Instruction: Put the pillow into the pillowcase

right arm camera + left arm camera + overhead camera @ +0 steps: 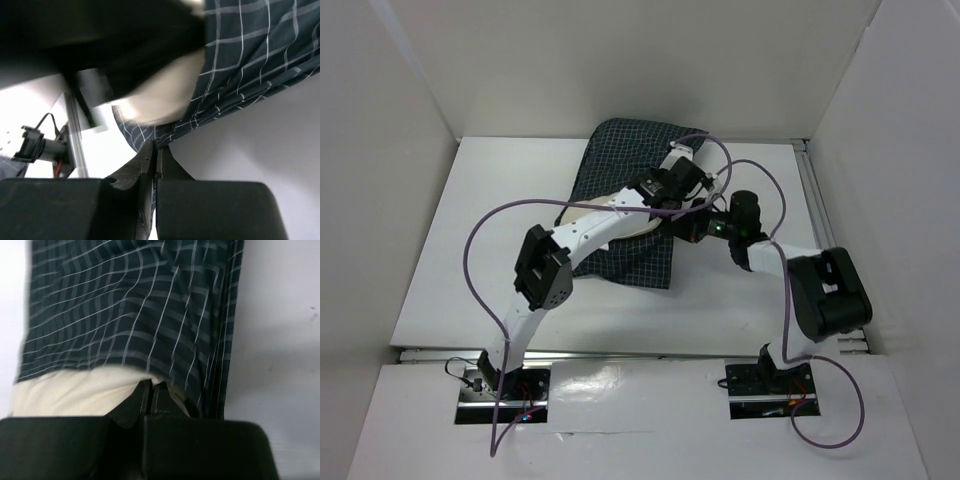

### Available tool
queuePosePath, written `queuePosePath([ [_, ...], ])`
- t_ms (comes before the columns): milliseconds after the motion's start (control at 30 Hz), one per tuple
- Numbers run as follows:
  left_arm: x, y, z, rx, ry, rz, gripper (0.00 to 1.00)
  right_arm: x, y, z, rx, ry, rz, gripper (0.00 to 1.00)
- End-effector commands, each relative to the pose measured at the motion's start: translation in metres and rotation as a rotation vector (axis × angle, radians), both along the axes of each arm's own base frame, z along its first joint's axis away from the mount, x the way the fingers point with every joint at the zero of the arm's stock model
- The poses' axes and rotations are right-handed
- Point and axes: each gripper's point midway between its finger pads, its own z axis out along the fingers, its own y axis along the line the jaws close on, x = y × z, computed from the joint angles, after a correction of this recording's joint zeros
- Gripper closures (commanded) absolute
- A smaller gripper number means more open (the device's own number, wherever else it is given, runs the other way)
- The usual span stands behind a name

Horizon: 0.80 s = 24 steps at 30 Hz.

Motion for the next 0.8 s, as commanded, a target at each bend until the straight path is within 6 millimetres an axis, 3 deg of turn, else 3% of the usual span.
queuePosePath([
  [0,0.035,-0.012,-0.013,-0.137,-0.017,0.047,1.0,-0.055,0.002,0.043,0.085,-0.068,0.17,1.0],
  [33,0.041,-0.011,-0.023,-0.14,-0.009,0.065,1.0,-0.064,0.001,0.038,0.081,-0.02,0.183,1.0],
  [133,0.048,-0.016,-0.016,-0.201,-0.025,0.066,1.0,-0.087,-0.001,0.039,0.073,-0.006,0.251,1.0],
  [200,0.048,-0.02,-0.023,-0.214,-0.013,0.051,1.0,-0.111,-0.002,0.039,0.083,0.009,0.331,1.0],
  [267,0.049,-0.023,-0.027,-0.225,-0.016,0.057,1.0,-0.122,-0.004,0.049,0.089,-0.016,0.355,1.0],
  [300,0.049,-0.022,-0.04,-0.207,0.003,0.059,1.0,-0.125,-0.005,0.054,0.09,-0.031,0.356,1.0],
  [333,0.048,-0.02,-0.041,-0.208,0.004,0.075,1.0,-0.129,-0.006,0.054,0.094,-0.022,0.343,1.0],
  [367,0.045,-0.017,-0.051,-0.184,0.027,0.077,1.0,-0.131,-0.007,0.067,0.096,-0.078,0.334,1.0],
  [467,0.029,-0.006,-0.072,-0.152,0.088,0.088,1.0,-0.121,-0.016,0.079,0.072,-0.099,0.223,1.0],
  [500,0.015,0.007,-0.094,-0.103,0.136,0.094,1.0,-0.113,-0.02,0.083,0.053,-0.129,0.177,1.0],
  [533,0.008,0.014,-0.1,-0.087,0.152,0.096,1.0,-0.106,-0.026,0.089,0.05,-0.146,0.138,1.0],
  [567,0.001,0.02,-0.092,-0.101,0.145,0.102,1.0,-0.101,-0.03,0.099,0.051,-0.186,0.111,1.0],
  [600,-0.006,0.026,-0.1,-0.09,0.156,0.104,1.0,-0.1,-0.032,0.106,0.056,-0.201,0.1,1.0],
  [633,-0.019,0.039,-0.123,-0.078,0.201,0.118,1.0,-0.097,-0.035,0.112,0.065,-0.196,0.086,1.0],
  [767,-0.034,0.053,-0.15,-0.064,0.273,0.168,1.0,-0.104,-0.031,0.138,0.092,-0.253,0.146,1.0],
])
